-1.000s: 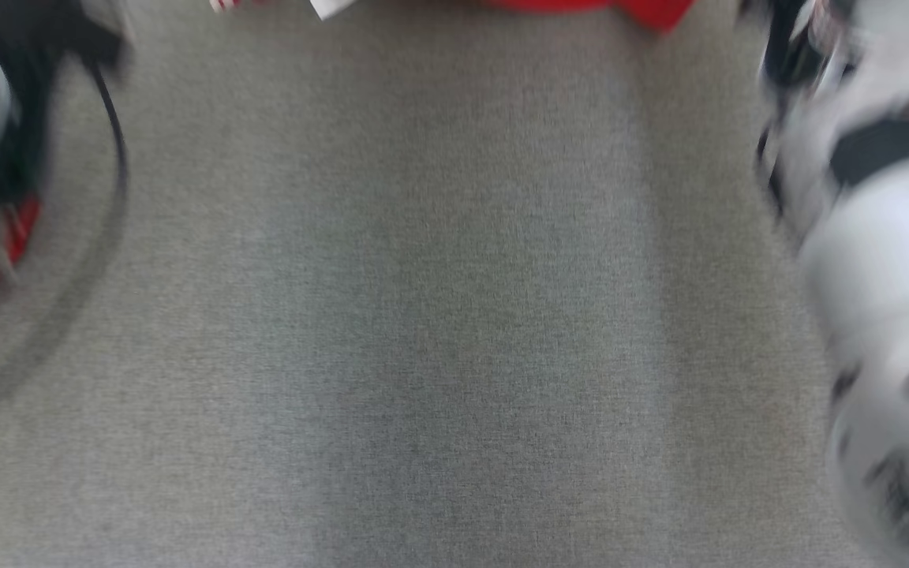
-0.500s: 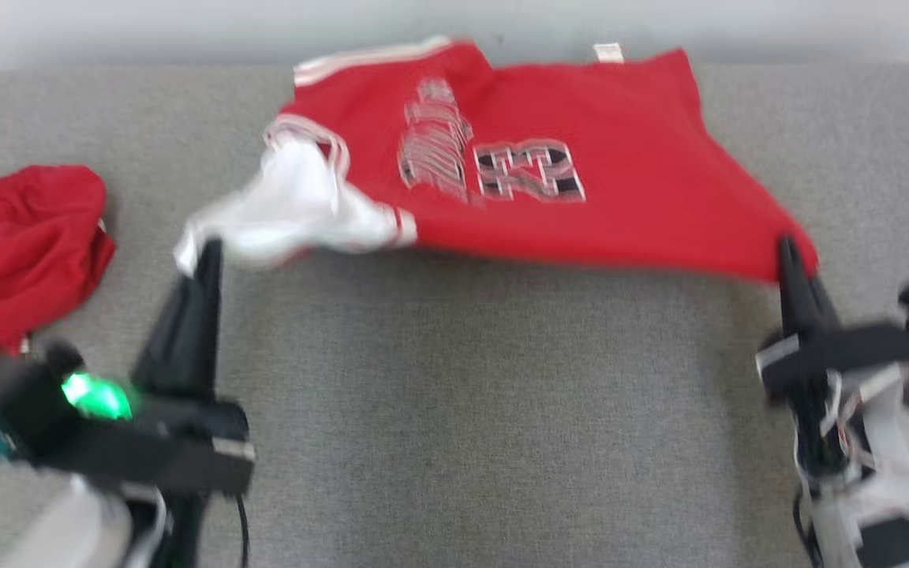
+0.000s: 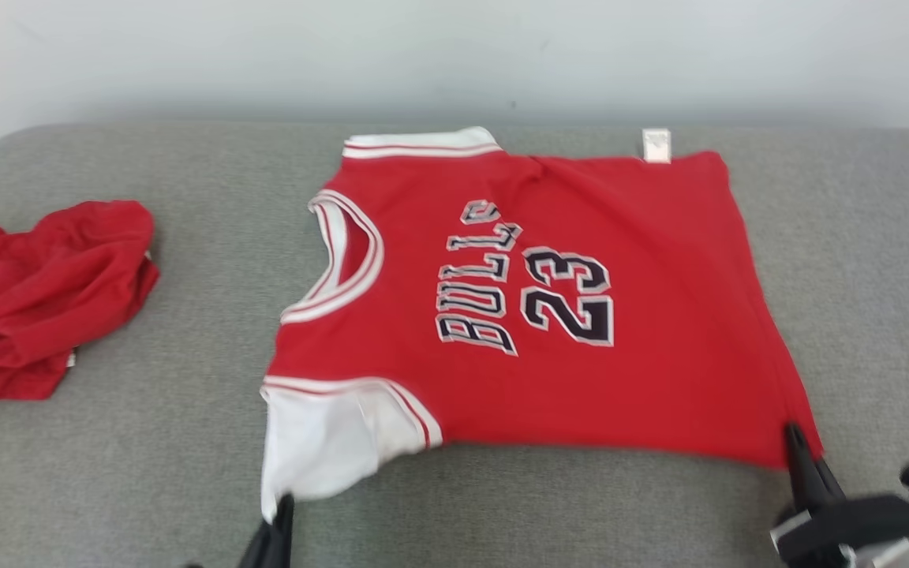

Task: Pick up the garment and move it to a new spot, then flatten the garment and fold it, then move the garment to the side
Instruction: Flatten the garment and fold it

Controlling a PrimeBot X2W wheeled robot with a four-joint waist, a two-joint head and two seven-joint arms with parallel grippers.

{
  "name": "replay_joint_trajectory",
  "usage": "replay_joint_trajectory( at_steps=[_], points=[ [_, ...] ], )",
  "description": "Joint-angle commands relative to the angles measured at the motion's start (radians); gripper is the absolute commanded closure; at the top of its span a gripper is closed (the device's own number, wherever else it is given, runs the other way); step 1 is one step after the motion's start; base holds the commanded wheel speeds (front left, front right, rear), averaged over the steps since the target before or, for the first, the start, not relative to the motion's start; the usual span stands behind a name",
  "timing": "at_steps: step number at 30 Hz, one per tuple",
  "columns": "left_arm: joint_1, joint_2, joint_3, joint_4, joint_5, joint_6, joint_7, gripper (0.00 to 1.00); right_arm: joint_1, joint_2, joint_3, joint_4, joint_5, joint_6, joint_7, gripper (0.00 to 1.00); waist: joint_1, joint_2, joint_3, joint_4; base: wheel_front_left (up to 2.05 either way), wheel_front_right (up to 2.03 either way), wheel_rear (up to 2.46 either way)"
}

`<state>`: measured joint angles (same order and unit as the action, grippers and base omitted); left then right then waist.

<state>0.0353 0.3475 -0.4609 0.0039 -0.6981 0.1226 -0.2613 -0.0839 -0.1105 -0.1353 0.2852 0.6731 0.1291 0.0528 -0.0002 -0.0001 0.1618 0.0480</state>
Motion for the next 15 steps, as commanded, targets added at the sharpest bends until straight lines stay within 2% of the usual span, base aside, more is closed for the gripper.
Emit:
replay_joint_trajectory(
  at_steps=[1,4,9,15],
  points=[
    [0.022,-0.011,-0.001,0.022,0.029,-0.010,-0.003,1.00,0.033,0.002,-0.016,-0.009,-0.015,0.003,0.002,1.00,0.0002,0.0001,-0.017,0.019,0.00,0.00,0.00],
    [0.053,-0.036,-0.014,0.084,0.073,-0.033,-0.003,1.00,0.090,0.023,-0.047,-0.027,-0.030,0.003,0.016,1.00,0.0002,0.0001,-0.030,0.034,0.00,0.00,0.00],
    [0.081,-0.073,-0.027,0.169,0.083,-0.069,-0.003,1.00,0.152,0.041,-0.083,-0.064,-0.059,0.003,0.043,1.00,0.0002,0.0001,-0.041,0.039,0.00,0.00,0.00],
    [0.069,-0.091,-0.011,0.211,0.098,-0.094,-0.003,1.00,0.171,0.055,-0.118,-0.091,-0.080,0.003,0.076,1.00,0.0002,0.0001,-0.039,0.034,0.00,0.00,0.00]
  ],
)
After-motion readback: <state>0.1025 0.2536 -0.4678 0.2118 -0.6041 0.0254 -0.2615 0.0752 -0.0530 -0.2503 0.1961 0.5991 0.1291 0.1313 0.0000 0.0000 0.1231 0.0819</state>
